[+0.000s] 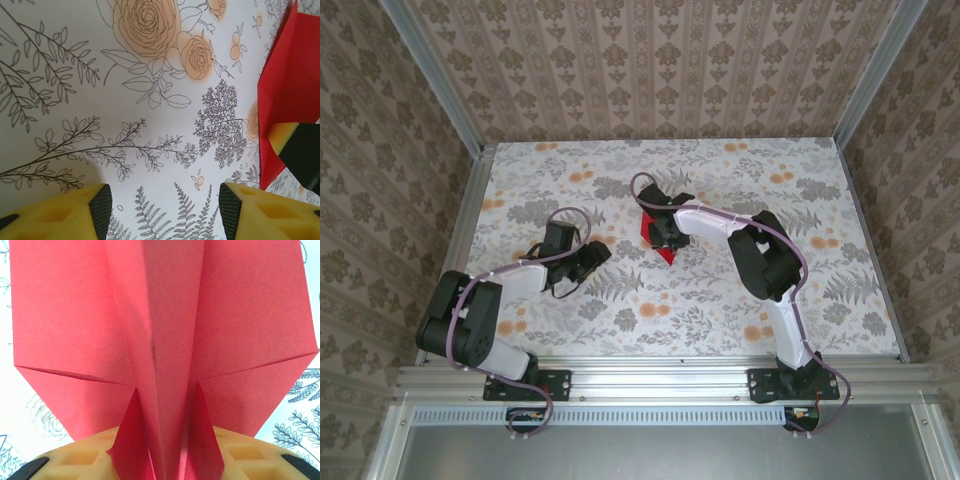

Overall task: Fold a paper plane with a square sheet of paper (pick it up from the middle)
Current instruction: Move the paper plane to the center of the table, then reset both arms

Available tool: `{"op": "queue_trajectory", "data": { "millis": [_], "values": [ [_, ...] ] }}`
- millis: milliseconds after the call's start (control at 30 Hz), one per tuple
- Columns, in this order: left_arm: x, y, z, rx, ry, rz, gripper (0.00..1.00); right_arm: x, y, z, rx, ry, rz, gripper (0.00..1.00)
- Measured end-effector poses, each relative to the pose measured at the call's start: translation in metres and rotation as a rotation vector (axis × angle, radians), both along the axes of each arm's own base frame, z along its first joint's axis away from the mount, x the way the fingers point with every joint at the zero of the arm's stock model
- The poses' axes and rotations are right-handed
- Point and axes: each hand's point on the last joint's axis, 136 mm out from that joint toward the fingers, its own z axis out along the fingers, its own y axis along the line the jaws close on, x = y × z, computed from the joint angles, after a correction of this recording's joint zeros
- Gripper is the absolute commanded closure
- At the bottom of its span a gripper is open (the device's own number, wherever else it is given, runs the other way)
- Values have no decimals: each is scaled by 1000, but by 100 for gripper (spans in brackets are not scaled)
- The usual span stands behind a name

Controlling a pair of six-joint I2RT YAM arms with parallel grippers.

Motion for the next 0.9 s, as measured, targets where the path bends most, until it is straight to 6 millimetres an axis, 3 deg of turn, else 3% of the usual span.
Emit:
{"op": "queue_trajectory", "data": {
  "millis": [100, 200, 300, 433, 500, 567, 667, 833, 900],
  "values": [
    [-2, 3, -2, 26, 11, -6, 38, 0, 0, 9, 7, -2, 7, 44],
    [-1, 7, 2, 62, 9, -9, 35, 3, 2, 37, 36, -46, 20, 34],
    [5, 12, 16, 95, -27, -8, 33, 7, 1, 79, 81, -123, 26, 26],
    [18, 26, 49, 145, -108, 12, 29, 12, -11, 151, 138, -281, 21, 13],
    [26, 36, 67, 179, -155, 31, 27, 12, -25, 183, 157, -370, 10, 2],
    [34, 49, 86, 221, -204, 53, 23, 9, -49, 213, 153, -473, -16, 0],
    [44, 69, 112, 290, -275, 87, 15, 1, -87, 239, 120, -597, -55, 0],
    [54, 111, 136, 384, -351, 145, 0, -13, -150, 254, 25, -724, -142, 0],
    [55, 127, 143, 434, -377, 170, 0, -18, -175, 255, -24, -766, -188, 0]
  ]
}}
